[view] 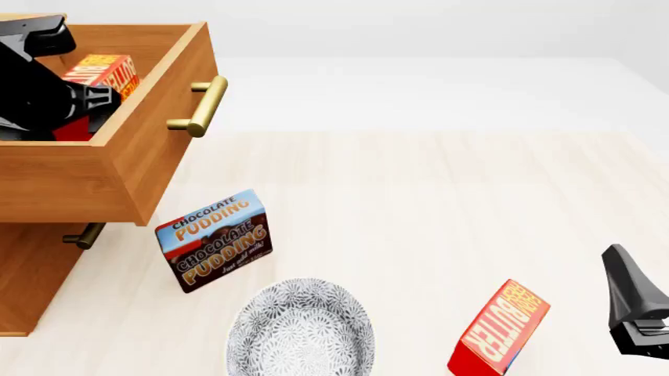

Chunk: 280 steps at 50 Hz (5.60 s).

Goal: Put the butter at the front in the top drawer of the cabinet and close it.

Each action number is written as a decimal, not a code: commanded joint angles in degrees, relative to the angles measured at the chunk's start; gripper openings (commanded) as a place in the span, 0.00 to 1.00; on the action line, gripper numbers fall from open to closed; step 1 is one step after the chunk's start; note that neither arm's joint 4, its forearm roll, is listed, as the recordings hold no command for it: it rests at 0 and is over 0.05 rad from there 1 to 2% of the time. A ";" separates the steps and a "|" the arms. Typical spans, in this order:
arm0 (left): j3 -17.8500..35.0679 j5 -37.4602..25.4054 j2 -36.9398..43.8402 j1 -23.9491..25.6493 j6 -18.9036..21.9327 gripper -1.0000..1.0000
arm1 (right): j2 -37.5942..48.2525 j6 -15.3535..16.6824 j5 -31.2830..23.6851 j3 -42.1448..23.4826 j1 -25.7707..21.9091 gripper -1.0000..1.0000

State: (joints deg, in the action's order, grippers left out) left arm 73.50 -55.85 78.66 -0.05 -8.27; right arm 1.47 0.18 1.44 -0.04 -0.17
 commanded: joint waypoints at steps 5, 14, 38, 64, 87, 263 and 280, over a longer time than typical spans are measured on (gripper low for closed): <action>-0.01 -1.26 -0.24 -0.97 1.80 1.00 | -0.02 -0.03 -0.04 -0.01 0.00 1.00; 2.29 -3.08 -0.58 -1.42 2.80 1.00 | -0.01 -0.05 -0.04 -0.01 0.00 1.00; 4.78 -6.29 -2.55 -0.48 4.20 1.00 | -0.03 -0.03 -0.05 -0.01 0.00 1.00; 9.51 -12.43 -6.68 -0.25 8.00 1.00 | -0.03 -0.04 -0.05 -0.01 0.01 1.00; 11.75 -14.04 -12.65 2.77 15.58 1.00 | -0.02 -0.05 -0.04 -0.01 0.01 1.00; 5.73 23.79 19.40 27.38 -8.81 1.00 | -0.02 -0.05 -0.05 -0.01 0.00 1.00; 2.61 24.28 17.66 24.95 -7.78 1.00 | -0.02 -0.05 -0.04 -0.01 0.00 1.00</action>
State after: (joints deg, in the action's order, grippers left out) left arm 78.30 -31.49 98.02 26.44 -16.43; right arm 1.47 0.17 1.44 -0.04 -0.18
